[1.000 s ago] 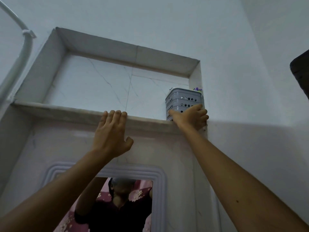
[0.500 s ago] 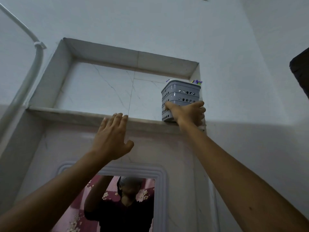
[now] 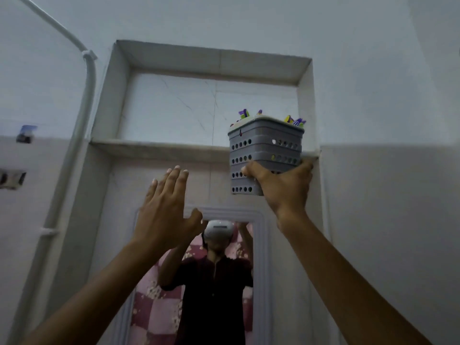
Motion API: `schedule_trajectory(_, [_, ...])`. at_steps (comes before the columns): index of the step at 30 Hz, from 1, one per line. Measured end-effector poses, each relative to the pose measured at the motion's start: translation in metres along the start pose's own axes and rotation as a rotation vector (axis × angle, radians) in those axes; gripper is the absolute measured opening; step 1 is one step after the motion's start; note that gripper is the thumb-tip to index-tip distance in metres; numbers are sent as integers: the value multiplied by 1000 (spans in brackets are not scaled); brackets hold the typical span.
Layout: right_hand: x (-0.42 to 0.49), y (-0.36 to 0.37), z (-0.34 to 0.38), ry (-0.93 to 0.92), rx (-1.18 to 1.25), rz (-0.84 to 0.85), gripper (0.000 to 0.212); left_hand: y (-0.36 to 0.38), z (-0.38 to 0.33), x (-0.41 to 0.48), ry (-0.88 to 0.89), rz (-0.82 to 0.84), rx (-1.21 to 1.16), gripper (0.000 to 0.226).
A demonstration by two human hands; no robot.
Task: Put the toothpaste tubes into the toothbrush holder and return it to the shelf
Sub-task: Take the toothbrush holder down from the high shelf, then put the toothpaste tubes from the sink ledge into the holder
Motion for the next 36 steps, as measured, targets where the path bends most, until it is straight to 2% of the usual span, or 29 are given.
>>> schedule_trajectory(3, [-49,-20,-33,22,-11,2,109,5,2,-53,-46,71,-55,89])
schedule_trajectory(8, [-146,-47,-88,105,25,-39,122,20,-7,-156,-88,174,-104,78])
schedule_trajectory(10, [-186,-55,-112,159,18,-28,120,28,-6,-196,-115,212,-135,77])
schedule_trajectory(15, [-292,-86,-162,343,-101,13,122,47,2,-293,-189,366,-209,75])
schedule_trajectory(21, [-390,-126,-202,469,-201,85,121,66,0,-395,-245,589,-245,76])
schedule_trajectory(27, [-443,-161,-227,515,-283,124,118,76,8,-446,-298,668,-272,73])
schedule_trajectory(30, [-455,-179,-238,549,-257,84,124,85,13,-467,-329,717,-274,72])
schedule_trajectory(36, [-488,-212,-280,651,-234,53,122,111,22,-526,-388,834,-269,67])
Point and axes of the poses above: each hand's wrist, its own x-axis towards the middle knuckle, its own y-axis out of the palm, z = x × y, the point moved 10 cm from there along x, towards the middle knuckle, and after that the axes turned 6 degrees about x, right-handed, at the moved point
